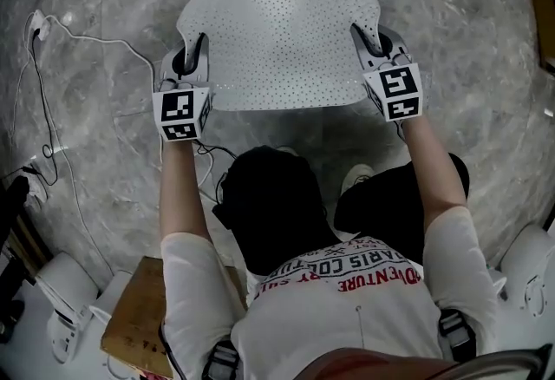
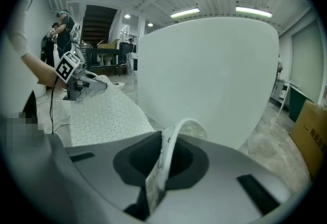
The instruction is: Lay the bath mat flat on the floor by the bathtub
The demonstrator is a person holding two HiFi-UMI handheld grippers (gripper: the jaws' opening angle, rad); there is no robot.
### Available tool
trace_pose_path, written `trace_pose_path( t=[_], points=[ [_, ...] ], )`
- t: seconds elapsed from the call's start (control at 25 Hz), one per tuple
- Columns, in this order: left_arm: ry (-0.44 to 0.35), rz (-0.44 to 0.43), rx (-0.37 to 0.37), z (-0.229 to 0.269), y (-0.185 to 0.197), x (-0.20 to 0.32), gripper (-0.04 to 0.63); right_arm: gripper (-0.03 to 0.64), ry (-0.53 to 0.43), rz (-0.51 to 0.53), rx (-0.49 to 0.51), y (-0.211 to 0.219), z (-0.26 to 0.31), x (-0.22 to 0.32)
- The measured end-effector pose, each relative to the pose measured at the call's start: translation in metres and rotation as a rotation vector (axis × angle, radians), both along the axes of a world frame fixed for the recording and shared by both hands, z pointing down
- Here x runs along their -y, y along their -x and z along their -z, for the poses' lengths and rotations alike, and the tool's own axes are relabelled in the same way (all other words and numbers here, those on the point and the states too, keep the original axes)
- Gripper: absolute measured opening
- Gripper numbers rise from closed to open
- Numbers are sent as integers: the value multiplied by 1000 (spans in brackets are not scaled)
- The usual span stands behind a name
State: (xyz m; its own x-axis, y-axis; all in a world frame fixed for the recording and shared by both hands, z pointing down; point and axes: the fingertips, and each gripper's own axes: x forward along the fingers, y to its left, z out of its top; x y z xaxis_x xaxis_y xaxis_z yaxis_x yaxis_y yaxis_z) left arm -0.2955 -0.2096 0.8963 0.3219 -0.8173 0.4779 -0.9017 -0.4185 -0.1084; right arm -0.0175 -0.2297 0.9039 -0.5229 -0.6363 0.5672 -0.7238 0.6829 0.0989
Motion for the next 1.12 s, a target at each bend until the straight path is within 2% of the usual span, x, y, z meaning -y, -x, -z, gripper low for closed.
trace_pose_path(
  t=[0.24,0.36,0.68,1.12],
  points=[
    [31,-15,21,-35,9,-6,20,17,37,-42,-19,-2,-40,-6],
    [53,9,9,-51,16,-10,20,17,62,-75,-40,-10,-57,-11],
    [172,34,49,-109,35,-26,20,17,178,-129,-119,-35,-110,-27],
    [266,124,42,-170,64,-36,20,17,231,-233,-194,-62,-167,-31]
  ],
)
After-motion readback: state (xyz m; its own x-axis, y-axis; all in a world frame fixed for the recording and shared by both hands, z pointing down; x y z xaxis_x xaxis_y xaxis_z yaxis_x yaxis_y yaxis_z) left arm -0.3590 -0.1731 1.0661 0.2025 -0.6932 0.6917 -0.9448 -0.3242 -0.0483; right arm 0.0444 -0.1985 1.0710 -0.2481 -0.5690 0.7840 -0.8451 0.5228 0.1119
